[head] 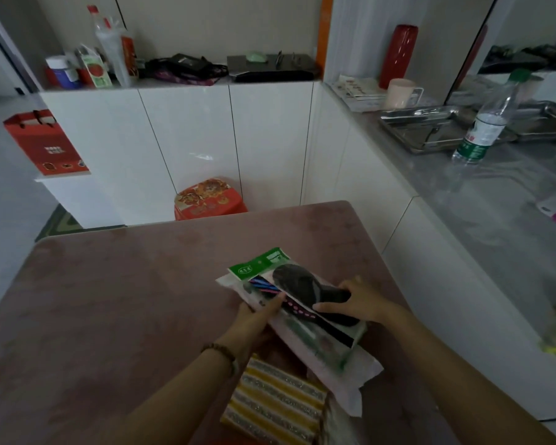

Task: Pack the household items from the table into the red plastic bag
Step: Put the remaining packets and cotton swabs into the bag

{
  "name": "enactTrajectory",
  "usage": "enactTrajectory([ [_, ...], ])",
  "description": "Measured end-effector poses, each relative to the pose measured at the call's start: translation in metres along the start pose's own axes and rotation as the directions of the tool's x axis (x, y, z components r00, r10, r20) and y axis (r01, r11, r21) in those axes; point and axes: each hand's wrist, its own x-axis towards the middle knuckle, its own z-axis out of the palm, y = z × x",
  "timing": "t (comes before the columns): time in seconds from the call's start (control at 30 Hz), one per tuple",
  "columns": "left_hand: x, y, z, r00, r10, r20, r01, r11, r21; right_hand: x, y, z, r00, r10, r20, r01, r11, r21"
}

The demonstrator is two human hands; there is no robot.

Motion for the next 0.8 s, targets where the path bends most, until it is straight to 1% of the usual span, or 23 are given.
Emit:
enactTrajectory([
  [0.07, -0.007, -0.003, 0.010, 0.999, 0.000, 0.049, -0.001, 1.000, 0.030, -0.014, -0.005, 0.006, 0.998, -0.021, 0.067, 0.009, 0.985, 0.175],
  [0.13, -0.012, -0.002, 0.015, 0.994, 0.073, 0.087, -0.079, 0.995, 0.060, -0.025, -0.006, 0.011, 0.994, -0.035, 0.106, -0.009, 0.923, 0.384],
  [0.23, -0.030, 0.023, 0.025, 0.975, 0.168, 0.146, -0.187, 0.974, 0.125, -0.045, -0.008, 0.003, 0.997, -0.050, 0.056, 0.004, 0.781, 0.625],
  [0.3, -0.044, 0.045, 0.034, 0.953, 0.193, 0.234, -0.236, 0.956, 0.171, -0.062, -0.014, -0.012, 0.994, -0.093, 0.058, 0.021, 0.677, 0.736],
  [0.33, -0.052, 0.055, 0.039, 0.940, 0.203, 0.276, -0.261, 0.946, 0.194, -0.071, -0.018, -0.021, 0.990, -0.118, 0.076, 0.018, 0.647, 0.762],
  [0.4, -0.069, 0.071, 0.048, 0.921, 0.232, 0.313, -0.309, 0.924, 0.225, -0.091, -0.027, -0.036, 0.986, -0.139, 0.090, 0.015, 0.614, 0.789],
  [0.5, -0.105, 0.091, 0.058, 0.904, 0.297, 0.307, -0.379, 0.888, 0.259, -0.126, -0.043, -0.054, 0.989, -0.146, 0.023, 0.065, 0.570, 0.819],
  [0.6, -0.158, 0.108, 0.058, 0.868, 0.355, 0.348, -0.462, 0.833, 0.304, -0.171, -0.062, -0.064, 0.986, -0.157, -0.060, 0.137, 0.539, 0.831],
  [0.73, -0.246, 0.117, 0.030, 0.826, 0.425, 0.371, -0.552, 0.743, 0.378, -0.244, -0.084, -0.072, 0.972, -0.192, -0.136, 0.215, 0.488, 0.846],
  [0.8, -0.289, 0.112, 0.009, 0.817, 0.471, 0.333, -0.574, 0.716, 0.397, -0.280, -0.094, -0.073, 0.963, -0.217, -0.162, 0.249, 0.473, 0.845],
])
